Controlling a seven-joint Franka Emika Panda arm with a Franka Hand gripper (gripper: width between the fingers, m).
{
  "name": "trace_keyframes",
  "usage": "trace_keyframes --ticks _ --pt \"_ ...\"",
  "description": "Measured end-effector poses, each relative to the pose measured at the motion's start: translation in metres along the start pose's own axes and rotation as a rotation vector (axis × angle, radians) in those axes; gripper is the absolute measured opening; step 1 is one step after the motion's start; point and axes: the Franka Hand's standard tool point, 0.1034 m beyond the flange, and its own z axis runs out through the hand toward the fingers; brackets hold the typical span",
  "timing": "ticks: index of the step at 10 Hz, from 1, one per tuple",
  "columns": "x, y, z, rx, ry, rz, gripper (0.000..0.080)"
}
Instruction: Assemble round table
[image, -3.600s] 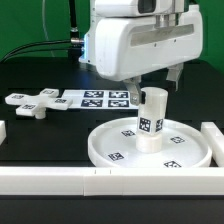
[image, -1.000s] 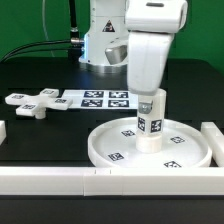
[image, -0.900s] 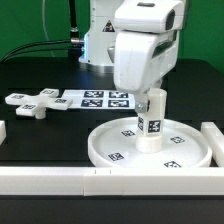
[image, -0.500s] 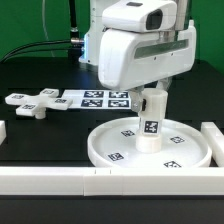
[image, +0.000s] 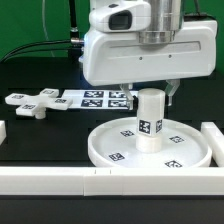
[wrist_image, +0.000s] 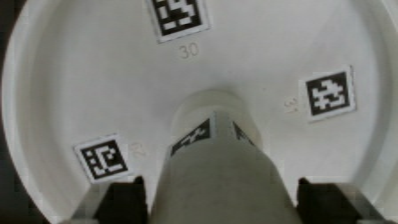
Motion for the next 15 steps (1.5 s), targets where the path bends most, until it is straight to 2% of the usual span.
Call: trace_keyframes --ticks 5,9,12,15 --pt "0.0000 -0.0014 0.0004 0.013 -0.001 0.289 0.0410" --pt "0.0000 -0.0037 0.0012 0.051 -0.012 0.723 0.0410" --pt "0.0010 -0.0063 0.0018 0.088 -0.031 1.064 0.0410" --pt "0.0038 -0.0078 0.0013 0.084 -0.051 1.269 0.0410"
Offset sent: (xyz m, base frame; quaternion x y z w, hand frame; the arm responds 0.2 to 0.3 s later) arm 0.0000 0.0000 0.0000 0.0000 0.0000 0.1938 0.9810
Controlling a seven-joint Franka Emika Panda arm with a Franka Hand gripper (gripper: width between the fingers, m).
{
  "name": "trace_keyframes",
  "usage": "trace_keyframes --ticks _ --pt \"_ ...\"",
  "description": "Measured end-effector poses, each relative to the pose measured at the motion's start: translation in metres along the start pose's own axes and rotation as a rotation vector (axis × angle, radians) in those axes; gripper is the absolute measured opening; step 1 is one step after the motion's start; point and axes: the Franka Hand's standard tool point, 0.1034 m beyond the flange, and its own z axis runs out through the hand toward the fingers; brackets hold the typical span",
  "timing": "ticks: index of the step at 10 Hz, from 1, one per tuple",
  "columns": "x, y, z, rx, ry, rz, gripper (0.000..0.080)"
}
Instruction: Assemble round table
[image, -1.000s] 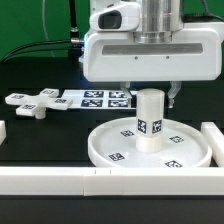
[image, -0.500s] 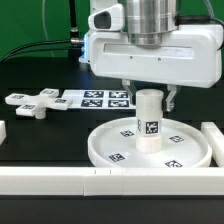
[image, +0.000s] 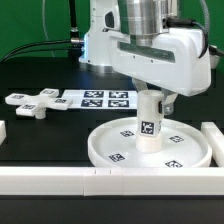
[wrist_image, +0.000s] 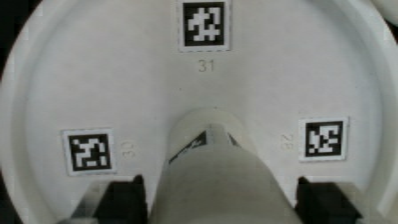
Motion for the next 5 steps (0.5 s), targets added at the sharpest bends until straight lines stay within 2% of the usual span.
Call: trace_keyframes --ticks 3,4,5 --pt "-0.0028 -0.0025 0.0008 0.012 -0.023 0.143 0.0410" --pt "-0.0035 -0.0027 0.0010 0.012 -0.023 0.115 0.0589" --pt "-0.0033 -0.0034 0.0006 0.012 -0.021 0.058 0.0589"
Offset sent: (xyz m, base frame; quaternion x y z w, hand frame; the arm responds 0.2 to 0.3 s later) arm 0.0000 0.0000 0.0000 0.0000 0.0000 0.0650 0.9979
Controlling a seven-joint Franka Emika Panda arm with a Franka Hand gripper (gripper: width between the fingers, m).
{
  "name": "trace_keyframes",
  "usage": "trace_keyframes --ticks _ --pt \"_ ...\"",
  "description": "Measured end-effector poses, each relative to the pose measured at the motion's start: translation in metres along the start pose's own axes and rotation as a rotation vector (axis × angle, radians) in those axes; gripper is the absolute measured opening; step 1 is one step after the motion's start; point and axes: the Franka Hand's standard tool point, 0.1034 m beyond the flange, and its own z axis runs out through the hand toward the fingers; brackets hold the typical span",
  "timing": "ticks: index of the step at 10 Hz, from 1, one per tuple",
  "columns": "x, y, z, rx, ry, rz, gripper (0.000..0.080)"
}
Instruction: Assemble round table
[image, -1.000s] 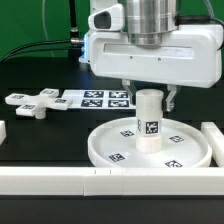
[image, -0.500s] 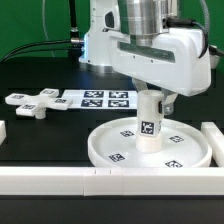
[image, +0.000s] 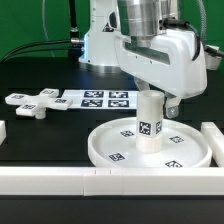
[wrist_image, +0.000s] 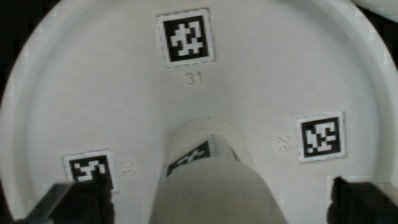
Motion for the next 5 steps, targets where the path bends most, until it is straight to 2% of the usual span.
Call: trace_keyframes --ticks 1,5 --pt "-0.0006 -0.0043 -0.0022 0.005 0.004 -0.070 0.0637" --pt "-0.0029 -0.0057 -0.0023 0.007 0.004 -0.347 0.0648"
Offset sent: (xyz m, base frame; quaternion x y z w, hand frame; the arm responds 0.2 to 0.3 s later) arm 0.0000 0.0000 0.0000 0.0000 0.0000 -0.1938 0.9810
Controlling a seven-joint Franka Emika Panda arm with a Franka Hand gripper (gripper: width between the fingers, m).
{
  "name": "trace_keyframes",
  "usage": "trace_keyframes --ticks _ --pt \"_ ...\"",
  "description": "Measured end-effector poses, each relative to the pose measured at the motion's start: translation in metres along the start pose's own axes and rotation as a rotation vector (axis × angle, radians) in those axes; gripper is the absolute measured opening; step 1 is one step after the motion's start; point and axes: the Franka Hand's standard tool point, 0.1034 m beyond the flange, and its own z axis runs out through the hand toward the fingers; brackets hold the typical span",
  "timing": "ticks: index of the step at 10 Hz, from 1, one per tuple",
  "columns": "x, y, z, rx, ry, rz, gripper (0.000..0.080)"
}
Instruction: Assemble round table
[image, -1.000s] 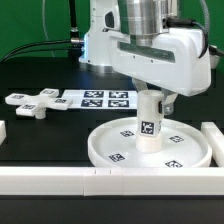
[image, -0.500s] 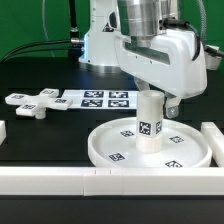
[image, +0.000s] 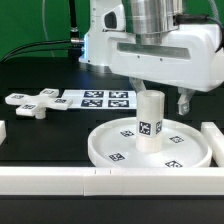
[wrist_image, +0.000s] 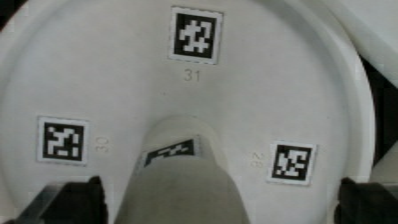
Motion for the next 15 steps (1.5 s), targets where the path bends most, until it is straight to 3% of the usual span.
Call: trace_keyframes --ticks 5,9,10,13,15 --pt "0.016 0.011 -0.004 -0.016 0.022 -0.581 0.0648" --pt "0.018 0.013 -0.004 -0.022 0.019 -0.890 0.0648" --pt "0.018 0.013 -0.004 -0.029 0.019 -0.990 0.0648" --pt "0.015 0.007 -0.003 -0.083 0.040 -1.343 0.0648" --pt "0.013 0.007 -0.002 -0.096 0.030 -1.478 0.0648"
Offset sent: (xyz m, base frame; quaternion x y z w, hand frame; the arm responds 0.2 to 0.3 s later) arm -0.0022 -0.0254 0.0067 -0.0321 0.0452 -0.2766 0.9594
